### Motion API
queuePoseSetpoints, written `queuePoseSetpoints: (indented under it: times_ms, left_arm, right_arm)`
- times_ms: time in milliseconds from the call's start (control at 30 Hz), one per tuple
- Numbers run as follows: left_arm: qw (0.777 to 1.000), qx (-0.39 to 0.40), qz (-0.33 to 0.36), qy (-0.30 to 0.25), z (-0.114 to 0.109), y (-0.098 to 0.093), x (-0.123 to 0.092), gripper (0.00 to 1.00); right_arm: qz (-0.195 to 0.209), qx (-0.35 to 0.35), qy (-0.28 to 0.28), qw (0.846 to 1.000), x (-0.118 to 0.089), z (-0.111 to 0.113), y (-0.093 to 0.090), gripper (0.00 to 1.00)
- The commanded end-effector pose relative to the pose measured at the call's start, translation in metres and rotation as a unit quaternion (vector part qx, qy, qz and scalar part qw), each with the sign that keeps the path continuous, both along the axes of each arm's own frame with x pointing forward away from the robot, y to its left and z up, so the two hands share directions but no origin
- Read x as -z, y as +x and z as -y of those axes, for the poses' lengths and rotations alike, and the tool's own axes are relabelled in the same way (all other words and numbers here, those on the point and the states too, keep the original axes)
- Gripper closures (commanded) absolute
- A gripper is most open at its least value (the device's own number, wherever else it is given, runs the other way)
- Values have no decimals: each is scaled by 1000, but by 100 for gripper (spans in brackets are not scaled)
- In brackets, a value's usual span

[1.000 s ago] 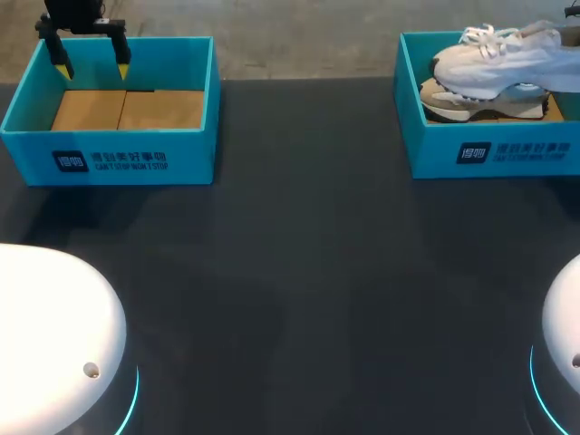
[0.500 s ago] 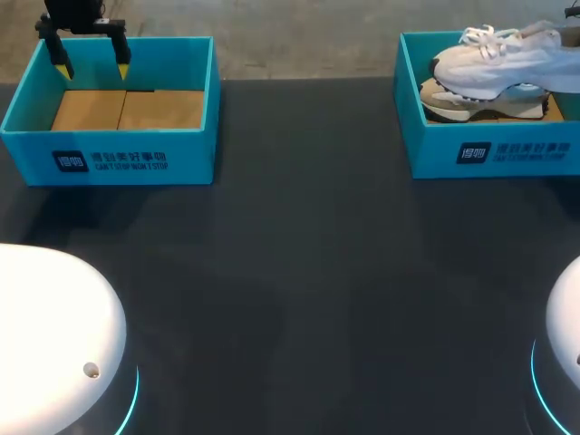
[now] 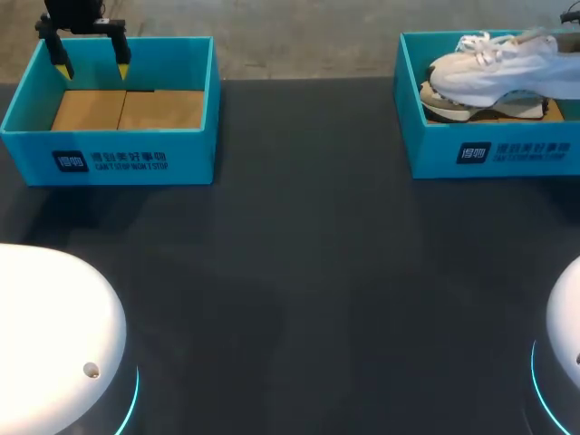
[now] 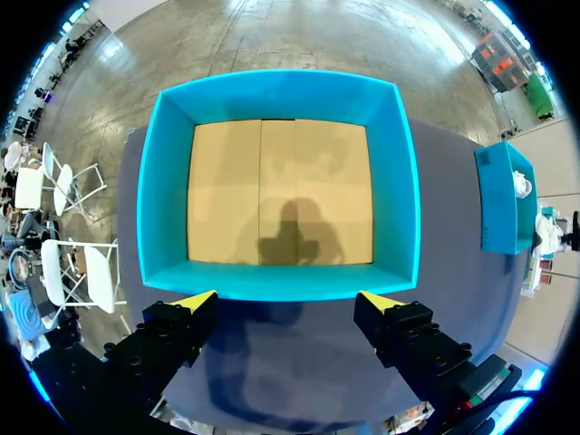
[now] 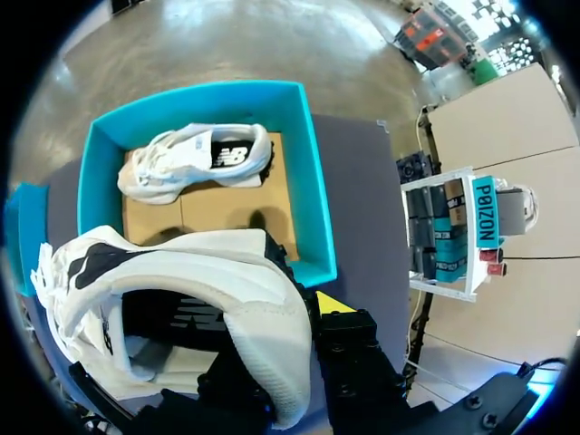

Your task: Take the shoe out of the shoebox, open the shoe tongue, remove and reinsert the insole, then place the shoe into the shoebox

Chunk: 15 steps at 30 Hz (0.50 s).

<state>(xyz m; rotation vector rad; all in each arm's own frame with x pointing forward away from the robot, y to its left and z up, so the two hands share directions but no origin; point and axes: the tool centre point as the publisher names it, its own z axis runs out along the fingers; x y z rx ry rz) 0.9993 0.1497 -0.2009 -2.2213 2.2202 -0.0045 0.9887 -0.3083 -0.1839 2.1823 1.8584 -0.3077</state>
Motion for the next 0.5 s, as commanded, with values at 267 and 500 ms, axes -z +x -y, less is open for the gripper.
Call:
queuePoseSetpoints:
  times_ms: [267,500]
  left_arm:
    - [1000,0,-1,0,0,0,0,0]
    - [1000,0,-1,0,0,0,0,0]
  right_arm:
    - [-3,-6,-17,1000,-10,-47,-60,100]
    - [-14,-8,-2,1000,-10,-81,-87,100]
